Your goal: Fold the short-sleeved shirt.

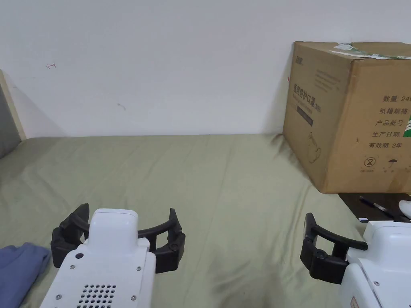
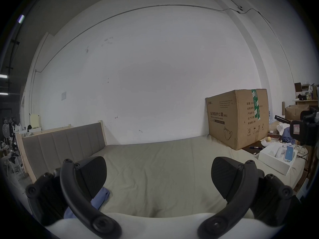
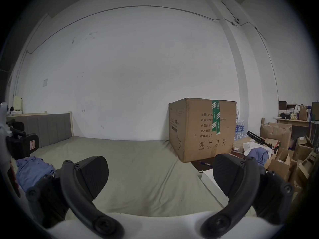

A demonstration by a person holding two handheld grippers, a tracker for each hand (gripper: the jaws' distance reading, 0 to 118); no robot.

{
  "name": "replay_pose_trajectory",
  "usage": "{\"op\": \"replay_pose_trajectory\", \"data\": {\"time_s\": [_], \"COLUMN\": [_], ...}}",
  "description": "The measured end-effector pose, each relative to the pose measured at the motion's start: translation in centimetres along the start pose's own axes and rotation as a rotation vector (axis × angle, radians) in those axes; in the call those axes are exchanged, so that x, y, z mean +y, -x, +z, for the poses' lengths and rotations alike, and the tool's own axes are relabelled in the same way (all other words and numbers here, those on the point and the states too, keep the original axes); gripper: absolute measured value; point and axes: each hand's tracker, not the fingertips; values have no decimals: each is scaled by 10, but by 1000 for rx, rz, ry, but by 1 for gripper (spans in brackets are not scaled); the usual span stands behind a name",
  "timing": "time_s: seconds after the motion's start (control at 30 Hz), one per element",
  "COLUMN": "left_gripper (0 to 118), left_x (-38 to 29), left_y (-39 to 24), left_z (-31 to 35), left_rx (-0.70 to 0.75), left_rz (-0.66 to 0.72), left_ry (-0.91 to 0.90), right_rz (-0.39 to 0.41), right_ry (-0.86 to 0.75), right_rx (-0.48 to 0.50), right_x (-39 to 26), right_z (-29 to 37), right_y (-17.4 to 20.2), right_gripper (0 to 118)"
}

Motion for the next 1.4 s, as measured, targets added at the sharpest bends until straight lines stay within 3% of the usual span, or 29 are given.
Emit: {"op": "replay_pose_trajectory", "data": {"time_s": [0.3, 0.33, 0.37, 0.4, 0.43, 0.47, 0.53, 0.83, 0.93, 1.07, 1.27, 1.4], "left_gripper": [118, 111, 90, 49, 0, 0, 0, 0, 0, 0, 0, 0], "left_x": [1, 1, 1, 2, 3, 4, 5, 7, 4, -4, -20, -26], "left_y": [1, 1, 1, 0, -1, 0, 2, 7, 29, 83, 171, 202], "left_z": [-4, -4, -3, -2, -4, -6, -4, -6, 3, 34, 100, 126], "left_rx": [-3, -8, -19, -5, 7, 65, -3, 23, 71, 232, 529, 635], "left_rz": [-2, 0, 1, -4, -12, -20, 42, 58, 63, -7, 37, 48], "left_ry": [7, 8, -2, -9, 0, 0, -13, -4, 24, 55, 118, 146], "right_rz": [41, 45, 53, 63, 70, 87, 67, 23, 68, 83, 63, 54], "right_ry": [3, -4, -12, -20, -22, -31, -29, 49, 43, -3, 4, 13], "right_rx": [15, 19, 23, 24, 19, 20, 17, -13, 8, 171, 441, 581], "right_x": [1, 2, 3, 4, 4, 8, 13, 9, 13, 18, 13, 13], "right_z": [-2, -1, 0, 1, 1, 2, 4, -7, -10, -13, -8, -3], "right_y": [3, 4, 5, 6, 7, 8, 6, 1, 17, 65, 167, 213], "right_gripper": [117, 112, 100, 70, 10, 0, 0, 0, 0, 0, 0, 0]}}
